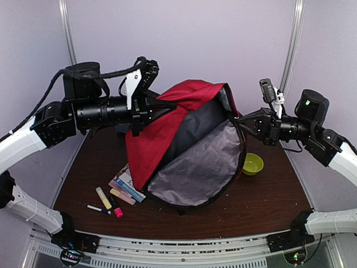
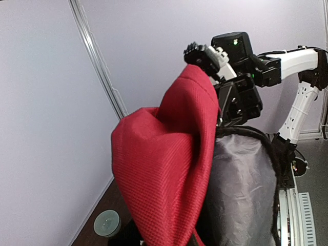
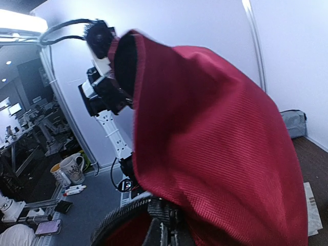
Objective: Pack the student bag
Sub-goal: Place the largest pocket of the bag in the student bag.
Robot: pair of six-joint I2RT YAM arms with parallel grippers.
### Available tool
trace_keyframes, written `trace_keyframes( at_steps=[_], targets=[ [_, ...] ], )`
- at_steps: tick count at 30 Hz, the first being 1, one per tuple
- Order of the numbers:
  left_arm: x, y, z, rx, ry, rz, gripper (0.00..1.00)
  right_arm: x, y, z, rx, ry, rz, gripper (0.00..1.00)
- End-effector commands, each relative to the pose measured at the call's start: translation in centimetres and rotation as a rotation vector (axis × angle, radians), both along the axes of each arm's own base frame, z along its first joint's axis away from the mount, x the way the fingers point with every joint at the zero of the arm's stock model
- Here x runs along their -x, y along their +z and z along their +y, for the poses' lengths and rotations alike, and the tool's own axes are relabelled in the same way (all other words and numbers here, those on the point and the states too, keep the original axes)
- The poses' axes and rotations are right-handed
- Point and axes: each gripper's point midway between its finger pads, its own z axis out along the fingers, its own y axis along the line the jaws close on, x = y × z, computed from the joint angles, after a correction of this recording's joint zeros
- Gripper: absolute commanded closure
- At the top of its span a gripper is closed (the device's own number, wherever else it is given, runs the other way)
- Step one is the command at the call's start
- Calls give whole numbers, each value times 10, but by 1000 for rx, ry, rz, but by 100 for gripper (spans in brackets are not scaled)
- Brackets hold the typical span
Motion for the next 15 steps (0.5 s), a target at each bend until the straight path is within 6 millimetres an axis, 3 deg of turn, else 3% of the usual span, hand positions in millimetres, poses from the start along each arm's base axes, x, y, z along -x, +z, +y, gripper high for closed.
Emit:
trace_keyframes(
  at_steps=[1, 4, 5, 8, 9, 11, 15],
  targets=[
    [-30, 15, 21, 113, 172, 16, 100, 16, 44, -1, -90, 35, -138, 100],
    [-65, -20, 45, 30, 373, 76, 100, -5, 38, 5, -71, -21, -97, 100],
    [-76, -32, 55, -1, 429, 101, 95, -11, 34, 8, -65, -37, -79, 100],
    [-93, -52, 80, -46, 541, 154, 55, -28, 24, 14, -52, -75, -34, 100],
    [-95, -50, 88, -47, 573, 148, 42, -32, 23, 14, -49, -88, -26, 100],
    [-93, -34, 104, -31, 614, 114, 30, -38, 21, 15, -56, -107, -10, 100],
    [-80, 9, 117, 26, 592, 48, 23, -43, 23, 17, -75, -126, 21, 100]
  ],
)
